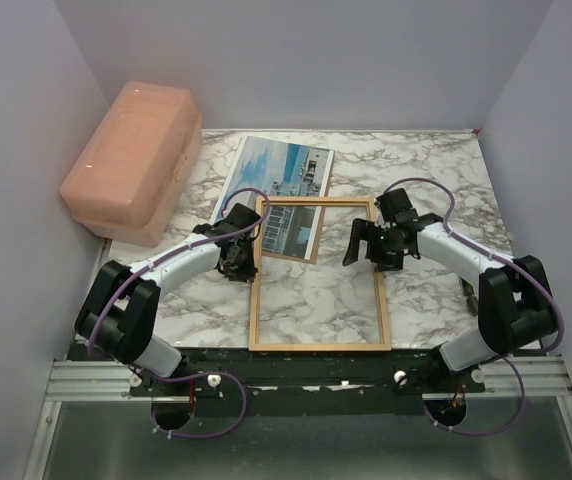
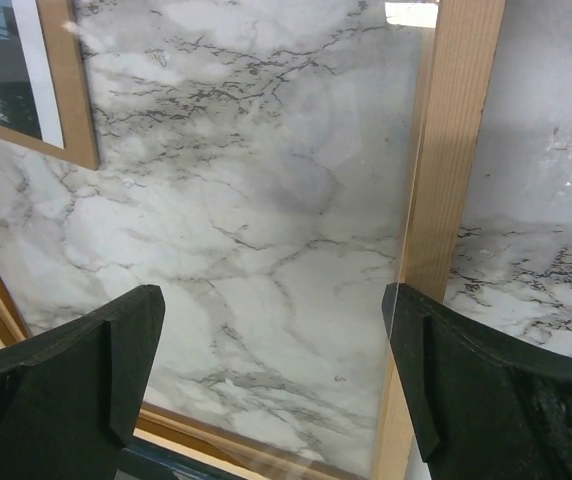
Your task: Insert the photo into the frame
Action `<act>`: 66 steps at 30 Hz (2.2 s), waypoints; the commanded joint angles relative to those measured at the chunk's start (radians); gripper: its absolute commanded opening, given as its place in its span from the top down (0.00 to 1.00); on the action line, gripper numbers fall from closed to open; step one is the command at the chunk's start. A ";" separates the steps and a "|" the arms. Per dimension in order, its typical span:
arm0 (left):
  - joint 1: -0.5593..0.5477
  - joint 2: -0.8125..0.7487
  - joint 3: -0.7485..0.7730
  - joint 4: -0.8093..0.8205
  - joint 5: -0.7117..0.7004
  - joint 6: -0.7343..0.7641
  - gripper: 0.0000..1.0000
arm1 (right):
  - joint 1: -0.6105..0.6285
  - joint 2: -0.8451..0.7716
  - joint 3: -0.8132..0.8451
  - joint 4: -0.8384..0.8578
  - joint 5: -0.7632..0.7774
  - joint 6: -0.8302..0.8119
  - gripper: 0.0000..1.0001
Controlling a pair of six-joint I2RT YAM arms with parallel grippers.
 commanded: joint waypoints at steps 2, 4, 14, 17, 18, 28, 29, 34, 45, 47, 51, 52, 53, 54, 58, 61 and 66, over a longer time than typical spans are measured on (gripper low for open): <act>-0.005 0.026 -0.023 -0.001 -0.022 0.001 0.80 | 0.057 0.045 0.045 -0.070 0.103 -0.004 0.00; -0.004 0.024 -0.024 -0.001 -0.022 0.000 0.80 | 0.074 0.054 0.059 -0.087 0.138 -0.006 0.00; -0.005 0.024 -0.025 0.001 -0.022 0.001 0.80 | 0.091 0.026 0.092 -0.162 0.283 -0.014 0.00; -0.005 0.022 -0.025 0.001 -0.022 0.001 0.80 | 0.091 0.016 0.090 -0.165 0.278 -0.014 0.00; -0.005 0.023 -0.025 0.000 -0.022 0.001 0.80 | 0.091 0.014 0.090 -0.161 0.267 -0.014 0.00; -0.005 0.021 -0.025 0.001 -0.022 0.002 0.80 | 0.073 -0.014 0.070 -0.138 0.257 0.010 0.00; -0.004 0.021 -0.026 0.000 -0.022 0.002 0.80 | 0.058 -0.017 0.062 -0.132 0.238 0.008 0.00; -0.005 0.021 -0.026 0.000 -0.022 0.002 0.80 | -0.018 -0.050 0.014 -0.101 0.107 -0.014 0.01; -0.005 0.018 -0.028 0.002 -0.023 0.000 0.80 | -0.035 -0.065 0.003 -0.054 -0.048 0.009 0.11; -0.005 0.018 -0.029 0.003 -0.023 -0.001 0.80 | -0.035 -0.052 -0.002 -0.043 -0.037 0.014 0.11; -0.005 0.019 -0.029 0.003 -0.023 0.000 0.80 | -0.035 -0.040 -0.007 -0.039 0.004 0.011 0.11; -0.005 0.019 -0.029 0.003 -0.023 0.000 0.80 | -0.036 -0.042 -0.011 -0.036 0.009 0.010 0.11; -0.005 0.019 -0.029 0.004 -0.023 -0.001 0.80 | -0.036 -0.040 -0.012 -0.034 0.018 0.009 0.11; -0.005 0.019 -0.029 0.005 -0.023 -0.001 0.80 | -0.035 -0.036 -0.016 -0.033 0.018 0.009 0.11; -0.004 0.019 -0.031 0.005 -0.022 0.000 0.80 | -0.035 -0.012 -0.040 -0.002 -0.010 0.012 0.11; -0.004 0.017 -0.031 0.005 -0.022 0.000 0.80 | -0.035 0.002 -0.057 0.014 -0.008 0.017 0.11; -0.005 0.020 -0.029 0.005 -0.022 0.000 0.80 | -0.035 0.011 -0.065 0.026 -0.023 0.012 0.11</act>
